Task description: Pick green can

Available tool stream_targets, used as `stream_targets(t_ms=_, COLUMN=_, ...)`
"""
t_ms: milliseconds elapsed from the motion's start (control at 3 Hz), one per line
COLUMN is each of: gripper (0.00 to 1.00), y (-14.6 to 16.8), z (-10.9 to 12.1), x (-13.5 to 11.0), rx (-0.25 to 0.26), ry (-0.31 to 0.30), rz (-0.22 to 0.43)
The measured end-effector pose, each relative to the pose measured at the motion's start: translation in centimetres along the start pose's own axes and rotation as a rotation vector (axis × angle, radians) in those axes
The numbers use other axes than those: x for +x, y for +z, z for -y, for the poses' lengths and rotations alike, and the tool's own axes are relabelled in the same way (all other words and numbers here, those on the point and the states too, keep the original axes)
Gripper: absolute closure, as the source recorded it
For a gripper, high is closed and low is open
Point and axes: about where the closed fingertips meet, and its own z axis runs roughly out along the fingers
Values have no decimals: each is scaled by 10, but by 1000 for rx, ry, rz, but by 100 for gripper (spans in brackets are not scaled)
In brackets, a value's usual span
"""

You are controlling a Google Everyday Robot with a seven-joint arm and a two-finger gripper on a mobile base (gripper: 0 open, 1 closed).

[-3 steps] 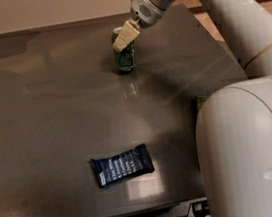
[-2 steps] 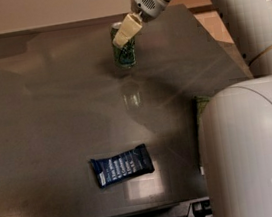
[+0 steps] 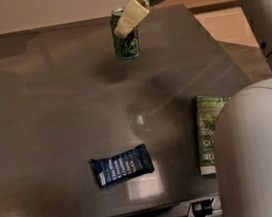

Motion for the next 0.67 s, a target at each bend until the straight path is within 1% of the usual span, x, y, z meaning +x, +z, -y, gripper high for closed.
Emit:
stream_targets(t_ms=333, gripper=100, y=-34, z=-27, x=-16, rx=17, ry=-68, rz=38)
stream_targets(t_ms=667, gripper=100, y=-31, z=-24, x=-19, rx=26, ry=-67, rz=50)
